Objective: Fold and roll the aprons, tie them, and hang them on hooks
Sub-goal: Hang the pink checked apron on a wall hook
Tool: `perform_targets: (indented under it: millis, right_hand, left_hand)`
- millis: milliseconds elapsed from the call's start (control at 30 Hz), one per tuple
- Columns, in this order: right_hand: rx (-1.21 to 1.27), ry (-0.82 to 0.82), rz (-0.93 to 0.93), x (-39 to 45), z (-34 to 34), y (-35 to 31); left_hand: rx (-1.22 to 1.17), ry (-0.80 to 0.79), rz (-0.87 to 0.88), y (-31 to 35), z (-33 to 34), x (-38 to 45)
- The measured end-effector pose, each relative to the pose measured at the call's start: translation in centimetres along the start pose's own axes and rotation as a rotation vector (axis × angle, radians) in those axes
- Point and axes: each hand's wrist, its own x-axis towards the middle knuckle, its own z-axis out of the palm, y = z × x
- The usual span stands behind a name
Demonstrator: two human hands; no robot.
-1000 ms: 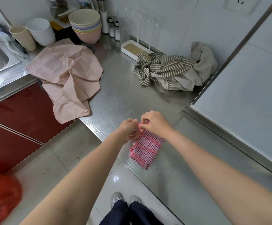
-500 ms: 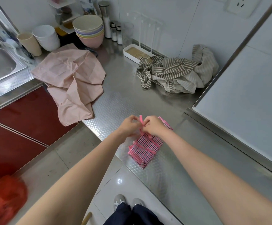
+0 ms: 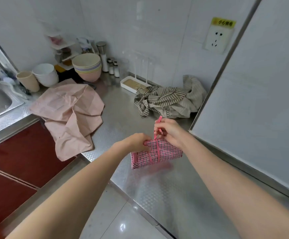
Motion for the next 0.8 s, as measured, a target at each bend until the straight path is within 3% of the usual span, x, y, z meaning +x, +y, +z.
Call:
perform_targets:
  millis: [133, 300, 567, 667, 800]
  right_hand:
    - [0.003, 0.116, -0.167, -3.0, -2.3, -5.0]
    - [-0.454, 0.439, -0.415, -8.5, -4.7, -10.7]
    - [-0.352, 0.811, -0.602, -20.6, -8.5, -19.3]
    - [-0.321, 0.927, -0.71, -25.3, -10.1, -22.8]
    - [-0.379, 1.12, -0.843, -31.4, -12.1, -27.2]
  left_hand:
    - [0.089, 0.033, 0.168, 3.7, -5.6, 0.3]
    - [0.253, 0.051, 0.328, 10.6, -11.6, -0.2]
    - [0.315, 0.099, 0.611, 23.0, -18.9, -5.9]
    - [0.222, 0.151, 0.761, 27.3, -21.6, -8.5]
    - [-0.181, 0.197, 0.892, 31.7, -25.0, -10.8]
